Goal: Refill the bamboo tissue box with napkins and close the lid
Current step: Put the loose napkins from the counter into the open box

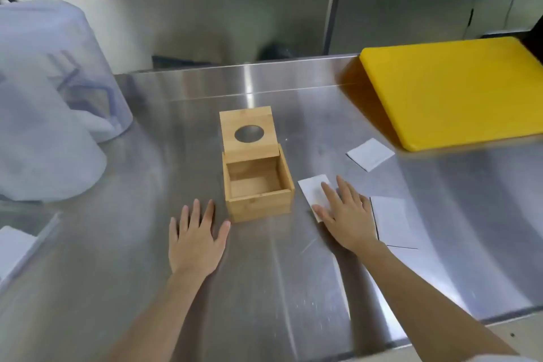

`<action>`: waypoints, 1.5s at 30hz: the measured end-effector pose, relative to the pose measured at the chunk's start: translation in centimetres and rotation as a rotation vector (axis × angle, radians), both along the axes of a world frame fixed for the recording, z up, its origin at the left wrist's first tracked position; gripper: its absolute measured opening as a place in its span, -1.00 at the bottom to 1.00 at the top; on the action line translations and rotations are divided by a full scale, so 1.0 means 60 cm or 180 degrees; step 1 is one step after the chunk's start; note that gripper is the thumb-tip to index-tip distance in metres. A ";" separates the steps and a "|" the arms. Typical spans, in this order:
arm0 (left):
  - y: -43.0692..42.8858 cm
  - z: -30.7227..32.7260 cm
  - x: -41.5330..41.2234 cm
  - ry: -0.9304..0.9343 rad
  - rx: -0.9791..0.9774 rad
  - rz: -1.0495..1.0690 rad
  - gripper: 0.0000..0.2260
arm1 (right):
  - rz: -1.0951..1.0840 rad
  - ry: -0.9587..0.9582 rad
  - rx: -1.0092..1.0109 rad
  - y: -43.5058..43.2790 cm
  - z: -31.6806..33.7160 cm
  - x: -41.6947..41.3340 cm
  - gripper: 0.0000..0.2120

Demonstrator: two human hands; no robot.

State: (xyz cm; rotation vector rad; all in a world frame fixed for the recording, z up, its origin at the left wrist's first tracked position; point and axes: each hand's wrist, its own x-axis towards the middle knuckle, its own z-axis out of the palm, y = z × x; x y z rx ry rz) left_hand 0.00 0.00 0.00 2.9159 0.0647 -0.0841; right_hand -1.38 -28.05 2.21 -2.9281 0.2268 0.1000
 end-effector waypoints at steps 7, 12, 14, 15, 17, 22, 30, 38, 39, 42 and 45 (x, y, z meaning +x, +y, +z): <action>0.004 -0.006 0.000 -0.0096 0.0054 -0.0063 -0.45 | -0.0457 -0.0410 0.0653 0.000 -0.003 0.017 -0.75; 0.004 -0.004 0.000 -0.0140 0.0068 -0.0066 -0.46 | -0.0978 0.0093 0.0722 0.007 0.013 0.049 -0.62; 0.004 -0.004 0.001 -0.0137 0.0098 -0.0057 -0.47 | -0.1217 0.0362 0.0864 0.003 0.021 0.061 -0.55; 0.005 -0.004 0.002 -0.0144 0.0111 -0.0053 -0.47 | -0.1279 0.0481 0.0898 0.000 0.024 0.067 -0.55; 0.005 -0.004 0.002 -0.0154 0.0092 -0.0043 -0.47 | -0.1291 0.0690 0.0913 -0.005 0.029 0.073 -0.64; 0.005 -0.005 0.005 -0.0169 0.0106 -0.0050 -0.48 | -0.1238 0.0537 0.1425 -0.011 0.022 0.082 -0.74; 0.006 -0.009 0.006 -0.0165 0.0107 -0.0075 -0.46 | -0.1012 -0.0105 0.2256 -0.035 0.061 0.090 -0.96; 0.005 -0.008 0.007 -0.0206 0.0146 -0.0057 -0.34 | -0.0089 -0.0027 0.3257 -0.007 0.169 0.109 -0.85; 0.005 -0.008 0.007 -0.0181 0.0164 -0.0043 -0.36 | 0.0061 0.0064 0.3289 0.001 0.177 0.113 -0.86; 0.006 -0.007 0.009 -0.0098 0.0230 -0.0034 -0.42 | 0.0506 0.0378 0.3196 0.030 0.194 0.133 -0.87; 0.007 -0.005 0.012 -0.0105 0.0287 -0.0047 -0.47 | 0.0939 0.0742 0.2597 0.068 0.198 0.156 -0.94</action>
